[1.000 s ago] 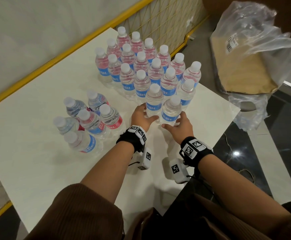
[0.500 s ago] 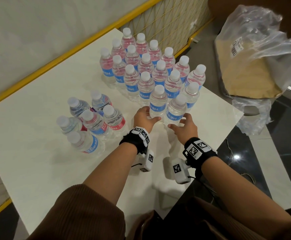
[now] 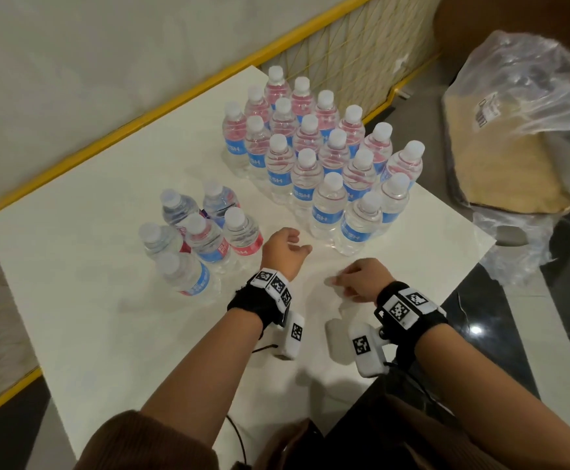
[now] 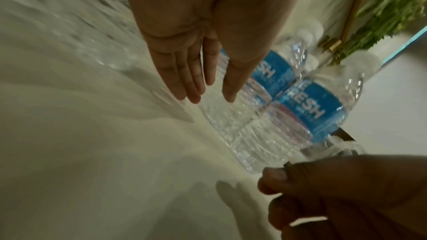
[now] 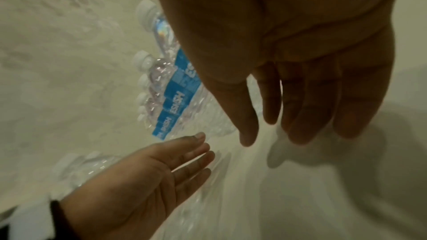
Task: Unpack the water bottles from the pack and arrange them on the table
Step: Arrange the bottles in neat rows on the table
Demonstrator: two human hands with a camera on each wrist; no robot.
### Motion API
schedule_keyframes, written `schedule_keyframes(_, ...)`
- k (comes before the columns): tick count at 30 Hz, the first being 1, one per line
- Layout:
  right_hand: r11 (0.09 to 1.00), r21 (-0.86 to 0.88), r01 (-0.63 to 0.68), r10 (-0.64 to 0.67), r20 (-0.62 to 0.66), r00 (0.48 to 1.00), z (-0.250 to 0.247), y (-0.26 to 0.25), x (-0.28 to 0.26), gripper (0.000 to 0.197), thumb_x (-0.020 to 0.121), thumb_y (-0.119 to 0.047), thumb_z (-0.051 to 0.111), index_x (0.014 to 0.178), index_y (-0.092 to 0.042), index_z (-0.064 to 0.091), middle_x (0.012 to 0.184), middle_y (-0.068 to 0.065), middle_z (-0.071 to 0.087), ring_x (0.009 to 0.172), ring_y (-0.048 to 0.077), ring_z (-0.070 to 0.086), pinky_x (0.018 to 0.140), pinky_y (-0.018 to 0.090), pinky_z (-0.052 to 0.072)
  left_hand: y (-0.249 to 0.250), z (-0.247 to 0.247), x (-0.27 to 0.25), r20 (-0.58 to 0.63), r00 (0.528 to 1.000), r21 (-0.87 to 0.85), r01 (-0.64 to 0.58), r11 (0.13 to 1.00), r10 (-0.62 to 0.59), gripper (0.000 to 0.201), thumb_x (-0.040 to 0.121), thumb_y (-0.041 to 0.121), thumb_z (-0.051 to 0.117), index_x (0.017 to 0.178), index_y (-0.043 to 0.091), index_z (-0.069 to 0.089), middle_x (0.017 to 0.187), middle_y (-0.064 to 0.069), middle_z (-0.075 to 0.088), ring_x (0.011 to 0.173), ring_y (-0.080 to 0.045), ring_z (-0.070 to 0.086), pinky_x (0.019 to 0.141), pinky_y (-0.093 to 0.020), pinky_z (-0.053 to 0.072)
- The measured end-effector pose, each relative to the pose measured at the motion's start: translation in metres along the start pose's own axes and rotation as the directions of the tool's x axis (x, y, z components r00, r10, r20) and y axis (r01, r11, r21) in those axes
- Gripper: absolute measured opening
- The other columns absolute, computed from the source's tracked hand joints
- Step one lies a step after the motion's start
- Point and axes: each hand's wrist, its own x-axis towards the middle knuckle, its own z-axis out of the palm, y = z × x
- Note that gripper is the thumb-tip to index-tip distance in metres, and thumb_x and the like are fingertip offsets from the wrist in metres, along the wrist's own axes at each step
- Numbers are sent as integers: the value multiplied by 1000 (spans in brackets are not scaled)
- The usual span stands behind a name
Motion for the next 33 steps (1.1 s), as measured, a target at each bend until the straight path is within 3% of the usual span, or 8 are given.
schedule_keyframes(2,997,13,80,-80,57,995,12,-11,-4,31,69,-26,83,80,-13,57,71,3,62,65,18,60,70,34,55,-11,-10,-13,-44,999,-44,17,999,-19,28,80,13,72,104,4,63,92,-4,63,80,-16,59,81,-25,49)
schedule_keyframes(5,962,3,275,-274,55,960,37,-39,-11,30,70,-23,80,89,-19,57,81,1,61,77,20,60,75,36,51,-24,-26,-29,-92,995,-31,46,998,-48,18,81,15,70,97,8,67,86,-6,68,83,-21,64,82,-25,49)
schedule_keyframes(9,886,9,463,-463,63,884,70,-77,-23,59,75,-21,77,125,-18,48,111,2,53,100,19,54,91,33,46,-33,-49,-41,-125,991,66,50,997,-42,22,83,25,62,84,4,69,85,-16,72,85,-32,66,78,-35,51)
schedule_keyframes(12,816,36,576,-578,60,814,89,-99,-28,71,75,-21,76,136,-18,39,131,5,51,116,19,50,98,33,43,-37,-66,-45,-152,986,113,92,989,-74,25,86,27,63,91,3,69,91,-14,72,88,-28,65,72,-24,42)
schedule_keyframes(16,797,75,599,-603,40,797,99,-109,-34,64,78,-20,75,133,-21,42,120,1,61,102,17,57,90,29,47,-45,-75,-43,-189,975,156,148,976,-118,21,87,19,62,102,4,63,103,-11,69,100,-26,62,76,-19,38)
schedule_keyframes(20,802,50,595,-595,-13,804,95,-99,-39,60,80,-16,73,131,-19,43,111,-2,60,96,13,55,82,23,41,-48,-67,-40,-166,970,118,200,973,-180,37,90,22,59,121,3,53,119,-12,64,110,-26,59,92,-26,42)
schedule_keyframes(24,822,57,566,-561,-82,823,76,-77,-48,64,82,-18,72,136,-19,38,108,-7,54,95,11,52,79,19,39,-37,-59,-33,-156,961,51,237,970,-227,50,94,25,53,137,4,41,134,-12,55,122,-27,53,100,-28,38)
schedule_keyframes(33,817,66,572,-563,-122,818,45,-42,-59,62,82,-21,72,133,-22,38,109,-9,53,96,15,52,82,24,42,-27,-55,-8,-146,947,-73,278,958,-286,61,92,29,57,140,-2,35,140,-15,48,128,-28,48,106,-32,35)
